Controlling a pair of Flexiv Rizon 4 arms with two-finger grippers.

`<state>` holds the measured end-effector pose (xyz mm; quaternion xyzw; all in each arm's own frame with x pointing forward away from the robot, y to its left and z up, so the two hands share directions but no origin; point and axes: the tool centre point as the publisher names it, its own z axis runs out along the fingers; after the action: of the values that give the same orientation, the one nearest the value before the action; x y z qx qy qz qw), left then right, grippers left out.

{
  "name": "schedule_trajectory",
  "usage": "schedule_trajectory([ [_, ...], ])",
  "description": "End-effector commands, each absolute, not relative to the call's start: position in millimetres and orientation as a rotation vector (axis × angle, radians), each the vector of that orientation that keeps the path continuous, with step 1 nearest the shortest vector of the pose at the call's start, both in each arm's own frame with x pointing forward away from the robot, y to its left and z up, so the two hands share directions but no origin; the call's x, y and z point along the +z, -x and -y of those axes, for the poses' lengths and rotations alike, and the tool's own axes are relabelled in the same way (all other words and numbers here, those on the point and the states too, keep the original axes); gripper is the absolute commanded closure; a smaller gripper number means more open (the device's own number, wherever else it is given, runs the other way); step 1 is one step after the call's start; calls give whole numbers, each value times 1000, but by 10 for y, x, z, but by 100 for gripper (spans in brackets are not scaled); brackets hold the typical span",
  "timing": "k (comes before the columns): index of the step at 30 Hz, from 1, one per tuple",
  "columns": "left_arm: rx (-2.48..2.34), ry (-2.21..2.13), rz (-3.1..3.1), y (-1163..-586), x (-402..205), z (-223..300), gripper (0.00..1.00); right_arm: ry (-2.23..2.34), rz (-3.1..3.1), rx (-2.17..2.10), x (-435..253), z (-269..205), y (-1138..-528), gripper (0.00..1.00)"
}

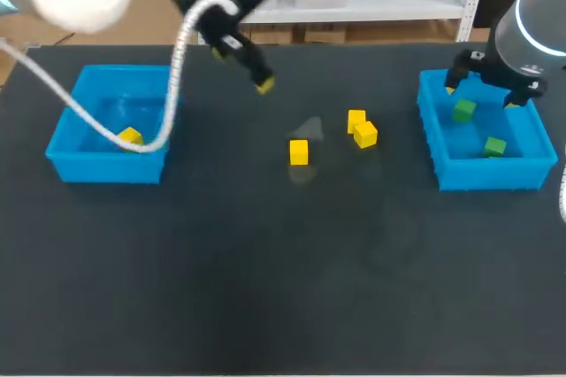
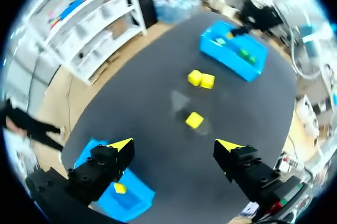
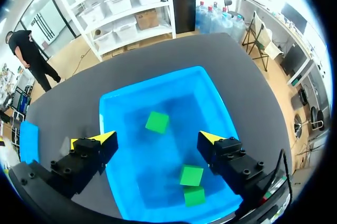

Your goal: Put the green cubes in the right bin and the yellow cubes in the left bin.

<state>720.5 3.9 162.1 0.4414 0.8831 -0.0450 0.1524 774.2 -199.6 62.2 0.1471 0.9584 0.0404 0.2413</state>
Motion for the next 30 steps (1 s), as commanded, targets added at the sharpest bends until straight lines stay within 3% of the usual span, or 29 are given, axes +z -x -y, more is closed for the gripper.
schedule_trajectory([
  [1,-85,-1407,-2547,-7232,1502,232,0,-404,-2617,109,614,1993,-7735,0],
  [21,-93,-1601,-2626,-6885,636,518,0,-404,-2617,109,614,1993,-7735,0],
  [30,-82,-1456,-2750,-6989,333,604,0,-404,-2617,109,614,1993,-7735,0],
])
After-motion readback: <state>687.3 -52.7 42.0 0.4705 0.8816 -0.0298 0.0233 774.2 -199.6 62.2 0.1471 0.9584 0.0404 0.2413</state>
